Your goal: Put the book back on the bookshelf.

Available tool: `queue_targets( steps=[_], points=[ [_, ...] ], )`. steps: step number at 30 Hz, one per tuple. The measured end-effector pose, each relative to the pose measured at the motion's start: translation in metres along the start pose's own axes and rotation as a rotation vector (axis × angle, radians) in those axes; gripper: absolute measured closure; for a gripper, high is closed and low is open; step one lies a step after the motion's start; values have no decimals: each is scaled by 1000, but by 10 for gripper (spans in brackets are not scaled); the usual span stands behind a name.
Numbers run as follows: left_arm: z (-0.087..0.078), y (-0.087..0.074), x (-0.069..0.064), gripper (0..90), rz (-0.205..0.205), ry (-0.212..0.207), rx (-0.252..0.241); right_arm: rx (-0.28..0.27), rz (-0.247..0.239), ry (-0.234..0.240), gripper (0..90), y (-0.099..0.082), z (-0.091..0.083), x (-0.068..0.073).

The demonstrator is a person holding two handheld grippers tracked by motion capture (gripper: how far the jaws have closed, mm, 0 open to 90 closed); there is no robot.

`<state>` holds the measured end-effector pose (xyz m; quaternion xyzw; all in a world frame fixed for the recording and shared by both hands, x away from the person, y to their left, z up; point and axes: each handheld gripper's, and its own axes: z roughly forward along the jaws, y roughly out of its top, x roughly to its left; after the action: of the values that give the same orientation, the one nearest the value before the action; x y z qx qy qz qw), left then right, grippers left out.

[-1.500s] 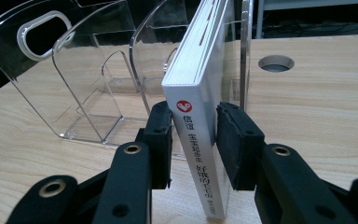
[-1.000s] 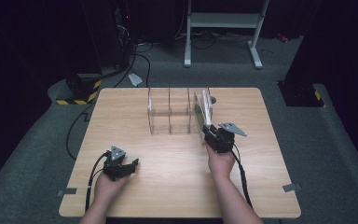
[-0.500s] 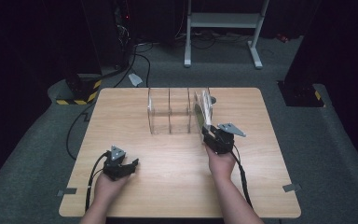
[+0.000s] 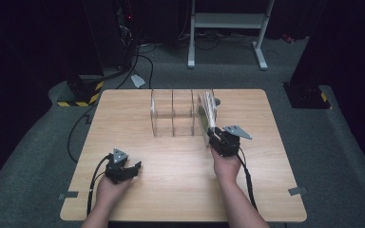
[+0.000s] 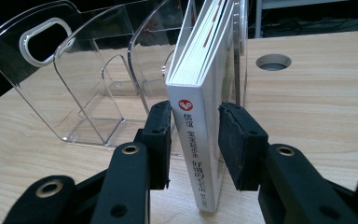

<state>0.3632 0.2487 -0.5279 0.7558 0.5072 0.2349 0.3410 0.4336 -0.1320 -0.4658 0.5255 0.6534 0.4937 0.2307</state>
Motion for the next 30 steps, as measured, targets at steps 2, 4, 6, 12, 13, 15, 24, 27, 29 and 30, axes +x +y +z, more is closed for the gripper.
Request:
queue_targets(
  steps=[2,4,6,12,13,15,24,27,29,30],
  points=[
    [0,0,0,350,3,1,0,-2,1,-2,654,0,0,0],
    [0,0,0,350,1,0,0,-4,6,-1,671,0,0,1],
    [0,0,0,350,4,1,1,-4,11,-5,676,0,1,1],
    [0,0,0,350,1,-1,2,-11,45,-11,671,-1,1,2],
    [0,0,0,350,2,-1,2,-13,45,-11,670,-1,2,2],
    [0,0,0,350,6,0,1,-11,49,-7,664,0,2,3],
    [0,0,0,351,3,-6,0,-17,-14,-3,612,-2,-5,2],
    [0,0,0,352,4,-6,0,-25,-14,1,646,-1,-6,0],
    [0,0,0,354,4,-6,-2,-28,-14,7,670,0,-6,0],
    [0,0,-1,356,3,-6,-2,-27,-11,7,677,1,-6,0]
  ],
)
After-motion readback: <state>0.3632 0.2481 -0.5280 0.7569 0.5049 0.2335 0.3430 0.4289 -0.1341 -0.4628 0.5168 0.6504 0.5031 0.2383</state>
